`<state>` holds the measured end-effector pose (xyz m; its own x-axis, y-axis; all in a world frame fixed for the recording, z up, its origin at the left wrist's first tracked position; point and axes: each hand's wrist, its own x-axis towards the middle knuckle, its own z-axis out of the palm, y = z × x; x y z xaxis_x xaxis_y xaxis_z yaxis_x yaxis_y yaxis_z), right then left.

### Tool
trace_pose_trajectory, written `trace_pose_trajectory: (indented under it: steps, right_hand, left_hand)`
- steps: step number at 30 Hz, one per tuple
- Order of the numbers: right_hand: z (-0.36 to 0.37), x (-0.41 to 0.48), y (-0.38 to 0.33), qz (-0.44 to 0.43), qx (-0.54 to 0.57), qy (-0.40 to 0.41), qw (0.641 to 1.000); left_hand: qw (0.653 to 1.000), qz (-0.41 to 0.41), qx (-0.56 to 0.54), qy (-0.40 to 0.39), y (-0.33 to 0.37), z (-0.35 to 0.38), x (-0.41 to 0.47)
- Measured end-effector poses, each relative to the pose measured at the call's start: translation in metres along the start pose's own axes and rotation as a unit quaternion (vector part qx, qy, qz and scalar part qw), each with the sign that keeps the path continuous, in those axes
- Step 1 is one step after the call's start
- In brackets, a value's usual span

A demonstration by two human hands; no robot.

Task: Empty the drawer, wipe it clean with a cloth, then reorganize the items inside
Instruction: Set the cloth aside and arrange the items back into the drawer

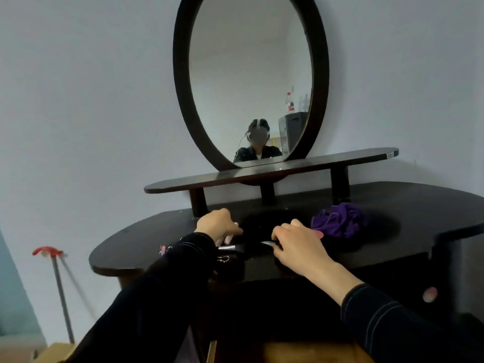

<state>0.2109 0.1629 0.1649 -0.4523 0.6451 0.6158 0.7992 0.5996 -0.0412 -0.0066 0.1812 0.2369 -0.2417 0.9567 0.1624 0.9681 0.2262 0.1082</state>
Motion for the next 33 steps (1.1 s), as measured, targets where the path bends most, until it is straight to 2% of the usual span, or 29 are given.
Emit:
trace_pose_trajectory:
  steps: [3, 7, 10, 12, 14, 16, 17, 20, 22, 25, 28, 31, 33]
  right_hand:
    - [0.003, 0.001, 0.001, -0.011, 0.022, -0.002, 1.000]
    - [0.003, 0.003, 0.001, -0.020, 0.055, -0.028, 0.998]
    - [0.000, 0.003, -0.001, -0.012, 0.058, -0.046, 0.997]
    - [-0.001, 0.002, 0.000, -0.005, 0.064, -0.068, 0.996]
    - [-0.001, 0.001, 0.001, -0.002, 0.077, -0.083, 0.993]
    - [-0.001, 0.001, 0.001, 0.008, 0.117, -0.079, 0.990]
    - [0.000, 0.002, 0.000, 0.013, 0.131, -0.076, 0.988]
    - [0.008, 0.012, -0.013, 0.029, 0.116, -0.083, 0.989]
    - [0.015, 0.025, -0.028, 0.054, 0.145, -0.099, 0.983]
    - [0.027, 0.042, -0.048, 0.058, 0.172, -0.117, 0.976]
    - [0.031, 0.047, -0.055, 0.045, 0.112, -0.105, 0.987]
    - [0.031, 0.045, -0.052, 0.098, 0.080, -0.081, 0.989]
    - [0.025, 0.039, -0.046, 0.150, 0.119, -0.067, 0.979]
  left_hand:
    - [0.999, -0.016, 0.028, -0.031, 0.007, 0.016, 0.017]
    - [0.994, 0.011, 0.047, -0.096, 0.015, 0.022, 0.027]
    - [0.992, 0.047, 0.055, -0.101, 0.018, 0.023, 0.027]
    - [0.996, 0.075, -0.006, -0.040, 0.020, 0.018, 0.025]
    - [0.988, 0.095, -0.104, 0.067, 0.020, 0.003, 0.019]
    - [0.956, 0.099, -0.232, 0.151, 0.014, -0.015, 0.008]
    - [0.930, 0.093, -0.314, 0.170, 0.008, -0.023, -0.001]
    - [0.830, 0.067, -0.533, 0.150, -0.019, -0.034, -0.033]
    - [0.794, 0.050, -0.590, 0.134, -0.037, -0.029, -0.052]
    - [0.768, 0.035, -0.628, 0.117, -0.058, -0.019, -0.071]
    - [0.762, 0.029, -0.640, 0.092, -0.067, -0.010, -0.084]
    - [0.763, 0.033, -0.642, 0.063, -0.062, -0.003, -0.097]
    - [0.756, 0.056, -0.651, 0.032, -0.051, 0.004, -0.109]
